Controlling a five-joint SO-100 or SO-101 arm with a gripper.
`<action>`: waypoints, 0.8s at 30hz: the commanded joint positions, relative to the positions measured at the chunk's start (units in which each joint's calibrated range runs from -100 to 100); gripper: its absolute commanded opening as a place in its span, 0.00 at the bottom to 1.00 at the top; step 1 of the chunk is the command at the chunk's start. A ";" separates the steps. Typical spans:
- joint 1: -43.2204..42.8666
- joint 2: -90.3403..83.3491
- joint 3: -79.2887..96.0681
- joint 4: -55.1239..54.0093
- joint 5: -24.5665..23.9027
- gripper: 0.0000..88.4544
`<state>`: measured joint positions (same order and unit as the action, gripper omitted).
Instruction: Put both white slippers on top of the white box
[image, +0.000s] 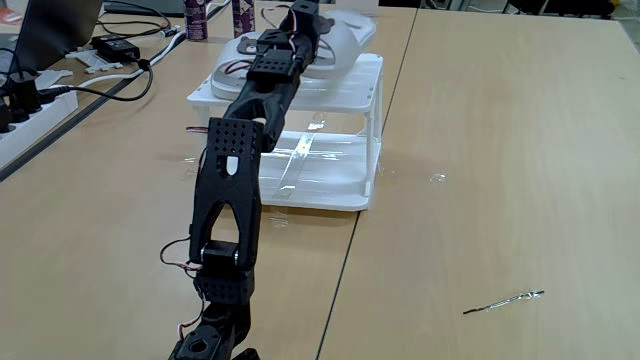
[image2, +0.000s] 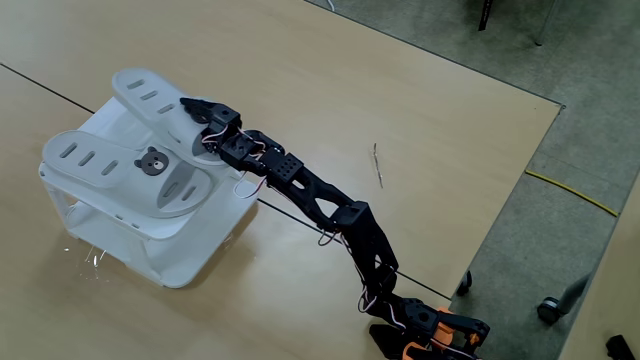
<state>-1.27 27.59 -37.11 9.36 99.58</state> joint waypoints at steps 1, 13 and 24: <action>0.29 -0.62 -6.69 -0.81 0.42 0.01; 0.29 7.04 -11.56 -0.90 0.42 0.01; 1.19 13.18 -21.94 -0.73 0.42 0.01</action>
<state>-0.22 42.02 -53.37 9.27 99.58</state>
